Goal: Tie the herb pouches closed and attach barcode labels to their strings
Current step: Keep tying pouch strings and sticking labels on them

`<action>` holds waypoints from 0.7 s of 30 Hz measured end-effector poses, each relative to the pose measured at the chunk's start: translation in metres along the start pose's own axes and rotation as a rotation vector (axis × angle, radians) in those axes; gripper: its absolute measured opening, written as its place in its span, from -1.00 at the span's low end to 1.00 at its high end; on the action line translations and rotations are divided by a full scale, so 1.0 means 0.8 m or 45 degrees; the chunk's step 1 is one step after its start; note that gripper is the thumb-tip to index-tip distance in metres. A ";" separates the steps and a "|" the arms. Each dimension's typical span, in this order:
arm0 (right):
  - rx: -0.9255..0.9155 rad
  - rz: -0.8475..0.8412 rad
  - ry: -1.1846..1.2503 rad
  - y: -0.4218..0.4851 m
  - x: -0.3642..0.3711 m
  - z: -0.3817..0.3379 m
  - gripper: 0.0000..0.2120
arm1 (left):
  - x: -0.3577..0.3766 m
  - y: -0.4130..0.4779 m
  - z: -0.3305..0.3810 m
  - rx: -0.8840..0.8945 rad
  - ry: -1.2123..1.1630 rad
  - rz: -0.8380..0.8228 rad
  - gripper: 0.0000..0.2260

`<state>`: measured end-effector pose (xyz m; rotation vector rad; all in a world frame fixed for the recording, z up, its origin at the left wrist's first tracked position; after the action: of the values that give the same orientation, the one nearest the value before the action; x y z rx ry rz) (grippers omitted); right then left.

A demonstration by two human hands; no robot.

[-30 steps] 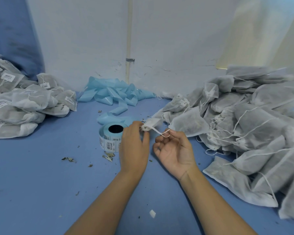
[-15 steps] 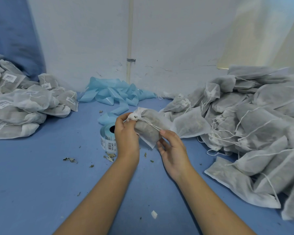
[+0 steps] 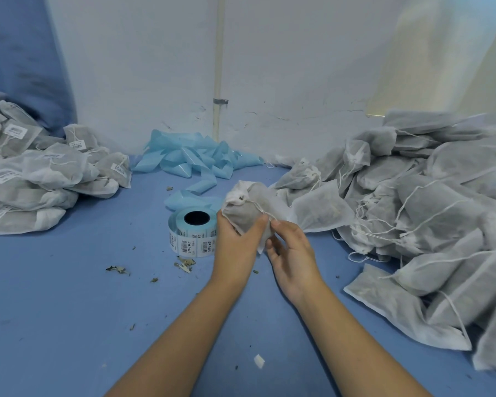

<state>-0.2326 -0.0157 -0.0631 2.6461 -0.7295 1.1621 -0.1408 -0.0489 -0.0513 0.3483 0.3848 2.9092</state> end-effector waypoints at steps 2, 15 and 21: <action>-0.012 -0.032 -0.066 -0.001 0.002 0.002 -0.85 | 0.000 -0.001 0.001 -0.011 0.022 0.032 -0.67; -0.068 -0.177 -0.425 -0.007 0.008 0.007 -0.82 | -0.011 0.008 0.009 -0.214 -0.130 0.232 -0.85; -0.108 -0.193 -0.632 -0.010 0.010 0.010 -0.77 | -0.013 0.008 0.016 -0.214 -0.074 0.264 -0.77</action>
<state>-0.2187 -0.0146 -0.0622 2.8788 -0.6120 0.4229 -0.1285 -0.0541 -0.0400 0.4704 0.0981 3.0957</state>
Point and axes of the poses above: each hand's wrist, its own y-axis towards the middle knuckle, its own x-axis out of the palm, z = x × y, the point moved 2 cm from there along y, towards the middle knuckle, and after that the axes turned 6 degrees about y, right-handed, at the moved point
